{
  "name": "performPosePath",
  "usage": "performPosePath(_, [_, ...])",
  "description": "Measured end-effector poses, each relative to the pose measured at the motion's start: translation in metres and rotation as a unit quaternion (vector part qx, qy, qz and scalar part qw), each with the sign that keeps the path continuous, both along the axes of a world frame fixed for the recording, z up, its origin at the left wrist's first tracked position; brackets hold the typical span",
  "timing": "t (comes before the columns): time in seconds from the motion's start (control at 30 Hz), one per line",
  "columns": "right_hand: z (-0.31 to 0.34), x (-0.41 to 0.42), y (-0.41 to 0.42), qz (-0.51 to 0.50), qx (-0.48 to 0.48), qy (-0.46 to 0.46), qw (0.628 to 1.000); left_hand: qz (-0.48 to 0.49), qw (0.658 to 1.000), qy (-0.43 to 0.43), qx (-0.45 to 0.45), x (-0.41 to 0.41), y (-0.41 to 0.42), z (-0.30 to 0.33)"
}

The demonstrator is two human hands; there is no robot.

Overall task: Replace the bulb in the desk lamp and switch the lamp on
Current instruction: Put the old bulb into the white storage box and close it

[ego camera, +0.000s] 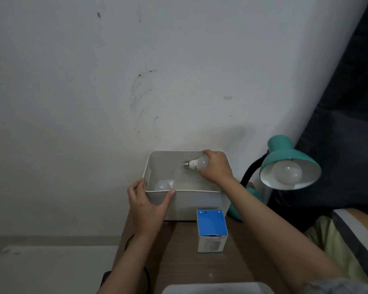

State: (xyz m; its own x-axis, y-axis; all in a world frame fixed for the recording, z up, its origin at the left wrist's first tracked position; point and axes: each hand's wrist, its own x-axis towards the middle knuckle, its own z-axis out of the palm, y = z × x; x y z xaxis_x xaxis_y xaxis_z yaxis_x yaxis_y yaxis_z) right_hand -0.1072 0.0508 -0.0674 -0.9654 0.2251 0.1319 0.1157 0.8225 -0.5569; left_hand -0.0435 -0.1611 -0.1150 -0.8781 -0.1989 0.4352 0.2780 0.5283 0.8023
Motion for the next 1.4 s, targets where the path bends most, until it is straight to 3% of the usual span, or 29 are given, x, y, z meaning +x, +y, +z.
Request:
performPosePath(0.1, [0.010, 0.020, 0.001, -0.019, -0.030, 0.022, 0.999, 0.005, 1.000, -0.015, -0.005, 0.001, 0.001, 0.003])
performPosePath(0.17, [0.018, 0.047, 0.001, -0.026, -0.048, 0.088, 0.995, 0.008, 0.999, -0.033, -0.009, 0.004, 0.002, 0.007])
performPosePath(0.27, [0.022, 0.105, -0.004, -0.012, -0.069, 0.194, 0.979, 0.004, 0.998, -0.059, 0.000, 0.016, 0.005, 0.015])
performPosePath(0.4, [0.004, 0.196, -0.005, 0.011, -0.085, 0.237, 0.968, 0.002, 0.994, -0.110, 0.011, 0.064, 0.009, 0.014])
performPosePath(0.67, [-0.077, 0.357, -0.004, -0.031, -0.065, -0.005, 0.997, -0.084, 0.966, -0.231, -0.074, 0.228, -0.008, -0.038])
performPosePath(0.9, [-0.105, 0.399, -0.008, -0.074, -0.020, -0.173, 0.982, -0.082, 0.928, -0.333, -0.148, 0.289, -0.023, -0.061])
performPosePath(1.17, [-0.100, 0.404, -0.018, -0.065, -0.020, -0.181, 0.981, -0.099, 0.931, -0.318, -0.150, 0.295, -0.018, -0.049])
performPosePath(1.4, [-0.052, 0.382, -0.020, -0.067, 0.010, -0.063, 0.996, -0.093, 0.965, -0.204, -0.138, 0.264, -0.030, 0.002])
